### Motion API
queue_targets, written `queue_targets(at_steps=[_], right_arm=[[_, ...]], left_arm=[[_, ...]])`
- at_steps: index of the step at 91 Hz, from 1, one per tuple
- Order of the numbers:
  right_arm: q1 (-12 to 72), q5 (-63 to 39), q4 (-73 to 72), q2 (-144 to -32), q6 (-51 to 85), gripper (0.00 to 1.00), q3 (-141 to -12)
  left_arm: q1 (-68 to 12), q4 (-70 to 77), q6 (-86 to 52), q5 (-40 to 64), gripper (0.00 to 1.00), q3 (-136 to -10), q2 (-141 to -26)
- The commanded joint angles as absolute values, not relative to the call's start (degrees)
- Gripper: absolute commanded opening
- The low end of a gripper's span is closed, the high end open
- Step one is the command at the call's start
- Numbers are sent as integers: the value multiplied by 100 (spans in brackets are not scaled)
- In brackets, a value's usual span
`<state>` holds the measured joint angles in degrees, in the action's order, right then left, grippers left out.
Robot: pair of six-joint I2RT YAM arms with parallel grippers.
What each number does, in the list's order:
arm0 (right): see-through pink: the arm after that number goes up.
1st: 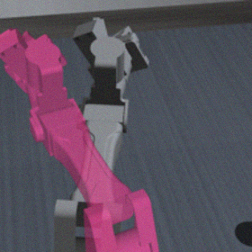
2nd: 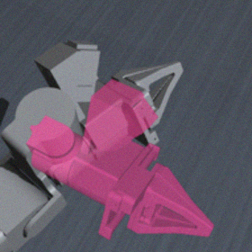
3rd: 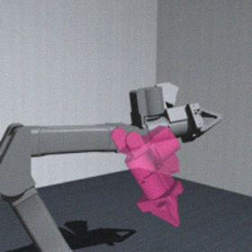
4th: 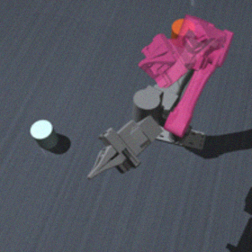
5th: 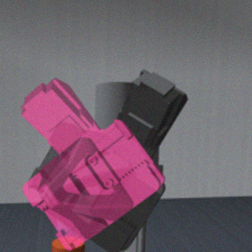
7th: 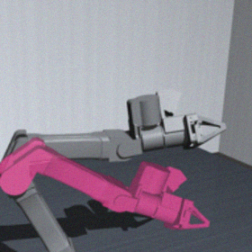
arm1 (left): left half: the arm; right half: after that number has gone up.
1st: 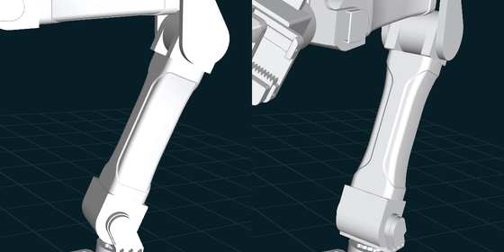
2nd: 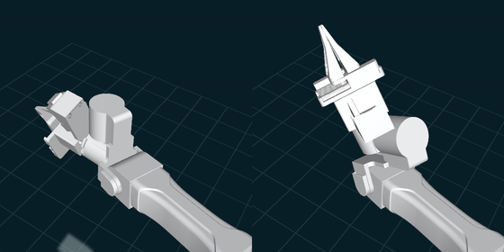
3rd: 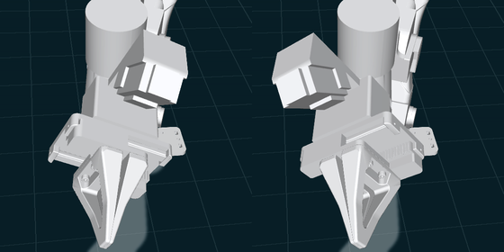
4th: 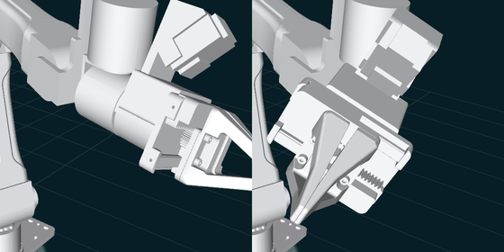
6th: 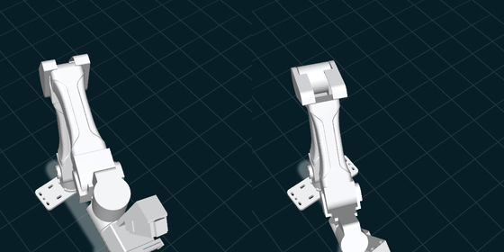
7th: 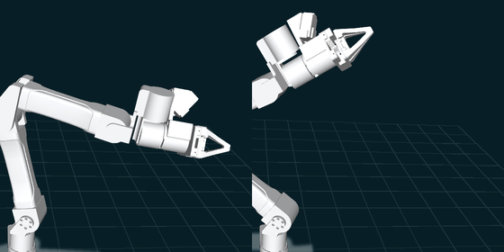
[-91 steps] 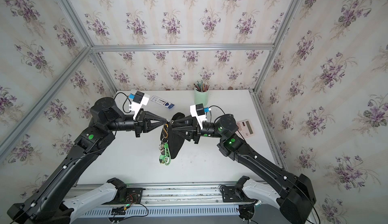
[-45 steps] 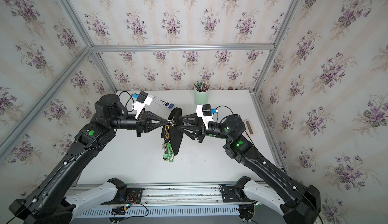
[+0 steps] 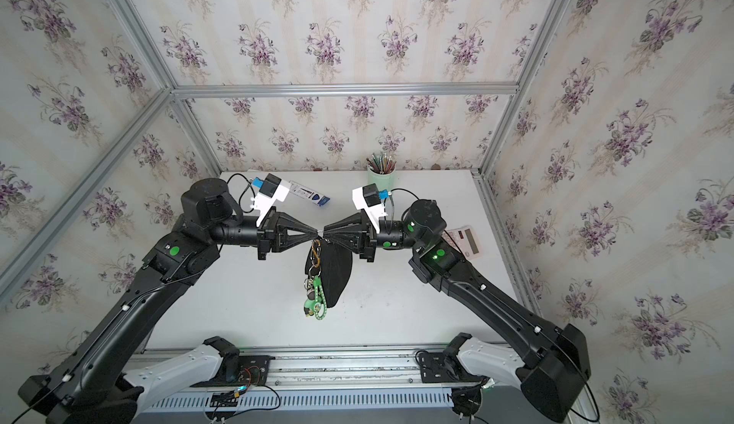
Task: Remove the decoration from the bag
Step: Remove the decoration item from the bag.
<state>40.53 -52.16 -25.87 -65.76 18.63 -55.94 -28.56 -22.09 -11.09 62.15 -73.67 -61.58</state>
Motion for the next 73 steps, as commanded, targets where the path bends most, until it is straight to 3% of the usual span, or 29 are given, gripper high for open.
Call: queue_targets(at_steps=[1,17,35,55,63,73], right_arm=[[4060,-5499,-2662,-6599,1932,20,-5647],[4056,-5502,-2622,-6609,1913,0,-5677],[4050,-5413,-2572,-6515,1841,0,-5669],[4034,-5290,-2358,-6513,1775,0,-5860],[4026,-5156,-2262,-6497,1759,0,-5924],[4025,-5010,-2218,-6450,1744,0,-5934]], left_arm=[[-2856,-1821,-1142,6348,0,-7340,-6178],[-2856,-1494,-1307,6423,0,-7227,-6149],[-2856,-1468,-1310,6300,0,-7143,-6056],[-2856,-1032,-1354,5819,65,-6631,-5595],[-2869,-808,-1456,5659,74,-6373,-5357],[-2947,-609,-1586,5268,76,-6039,-5041]])
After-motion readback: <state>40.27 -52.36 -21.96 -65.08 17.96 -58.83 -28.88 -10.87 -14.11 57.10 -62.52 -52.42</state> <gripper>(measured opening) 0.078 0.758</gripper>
